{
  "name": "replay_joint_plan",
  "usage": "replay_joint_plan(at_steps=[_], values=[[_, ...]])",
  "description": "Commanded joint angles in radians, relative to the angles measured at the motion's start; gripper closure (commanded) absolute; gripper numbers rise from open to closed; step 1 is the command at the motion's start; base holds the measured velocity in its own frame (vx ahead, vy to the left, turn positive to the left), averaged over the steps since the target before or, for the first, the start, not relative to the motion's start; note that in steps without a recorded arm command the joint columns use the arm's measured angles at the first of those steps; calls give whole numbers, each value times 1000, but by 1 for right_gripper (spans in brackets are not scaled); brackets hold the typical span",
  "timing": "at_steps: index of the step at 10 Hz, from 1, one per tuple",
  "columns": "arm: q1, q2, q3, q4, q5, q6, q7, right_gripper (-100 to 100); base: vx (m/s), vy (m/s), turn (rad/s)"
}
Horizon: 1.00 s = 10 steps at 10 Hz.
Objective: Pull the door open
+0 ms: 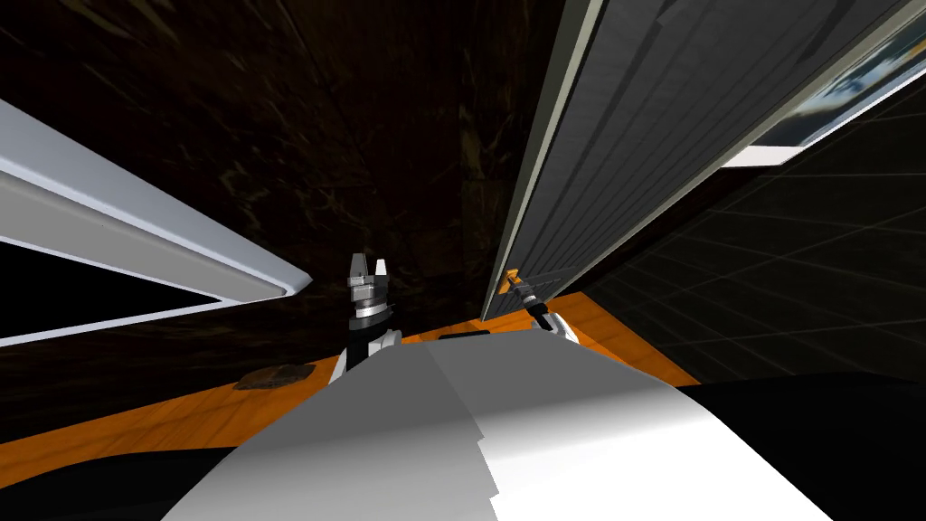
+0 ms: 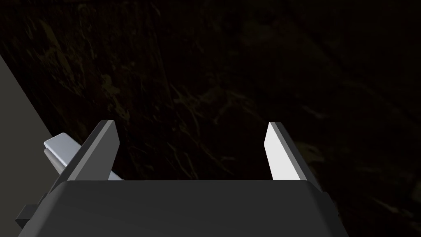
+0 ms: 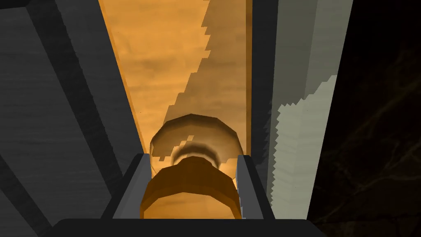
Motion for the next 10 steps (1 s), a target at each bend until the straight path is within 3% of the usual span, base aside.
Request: replay_joint_plan(at_steps=[1,4,5,7,8,10], values=[[4,0,11,-9,-30,2,-43,100,-44,-38,100],[18,-5,28,-24,-107,9,-129,100,-59,-36,96],[18,-5,28,-24,-107,9,-136,100,-49,-29,66],[29,-9,42,-35,-170,15,-197,100,-55,-40,112],[29,-9,42,-35,-170,15,-208,100,-51,-36,67],[41,-14,58,-48,-236,22,-273,100,-57,-42,119]])
